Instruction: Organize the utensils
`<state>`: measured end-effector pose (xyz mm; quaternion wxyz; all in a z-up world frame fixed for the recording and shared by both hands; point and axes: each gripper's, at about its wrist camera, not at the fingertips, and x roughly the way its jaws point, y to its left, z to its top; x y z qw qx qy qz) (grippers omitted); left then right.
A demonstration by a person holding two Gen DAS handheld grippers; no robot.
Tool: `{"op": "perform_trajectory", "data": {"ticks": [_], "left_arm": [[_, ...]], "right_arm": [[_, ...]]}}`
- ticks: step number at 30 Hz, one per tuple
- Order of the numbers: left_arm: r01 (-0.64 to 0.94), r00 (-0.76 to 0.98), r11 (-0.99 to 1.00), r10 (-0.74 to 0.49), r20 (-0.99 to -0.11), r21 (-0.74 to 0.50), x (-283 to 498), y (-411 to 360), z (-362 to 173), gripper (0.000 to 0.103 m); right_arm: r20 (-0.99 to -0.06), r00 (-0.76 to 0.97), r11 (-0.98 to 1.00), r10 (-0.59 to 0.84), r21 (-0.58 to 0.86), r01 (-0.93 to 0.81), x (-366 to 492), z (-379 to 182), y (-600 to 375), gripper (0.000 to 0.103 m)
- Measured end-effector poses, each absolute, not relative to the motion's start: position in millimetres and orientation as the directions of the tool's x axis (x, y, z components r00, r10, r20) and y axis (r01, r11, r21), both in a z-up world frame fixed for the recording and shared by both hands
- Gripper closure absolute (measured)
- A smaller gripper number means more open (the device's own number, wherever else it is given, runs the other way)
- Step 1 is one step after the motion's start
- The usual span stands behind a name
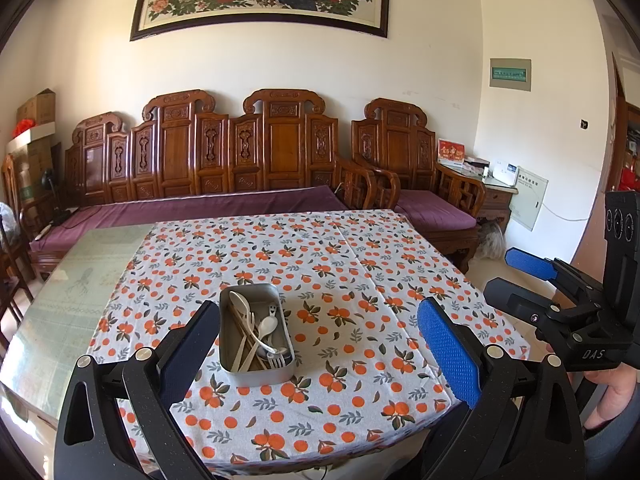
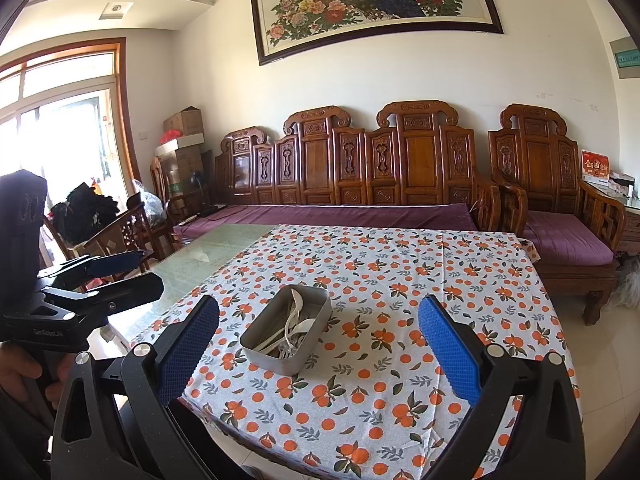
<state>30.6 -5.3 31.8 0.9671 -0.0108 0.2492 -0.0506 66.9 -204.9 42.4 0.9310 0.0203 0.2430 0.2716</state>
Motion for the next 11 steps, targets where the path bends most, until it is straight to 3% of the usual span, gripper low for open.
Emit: {"op": "perform_trajectory", "data": {"ticks": [11], "left_arm": [[0.09, 0.871, 0.995, -0.1, -0.481, -0.044, 30.7, -5.7, 32.2, 0.008]], "right_arm": [[-0.441, 0.734, 0.852, 0.516, 0.171, -0.496, 67.0, 42.5, -205.3, 0.003]]}}
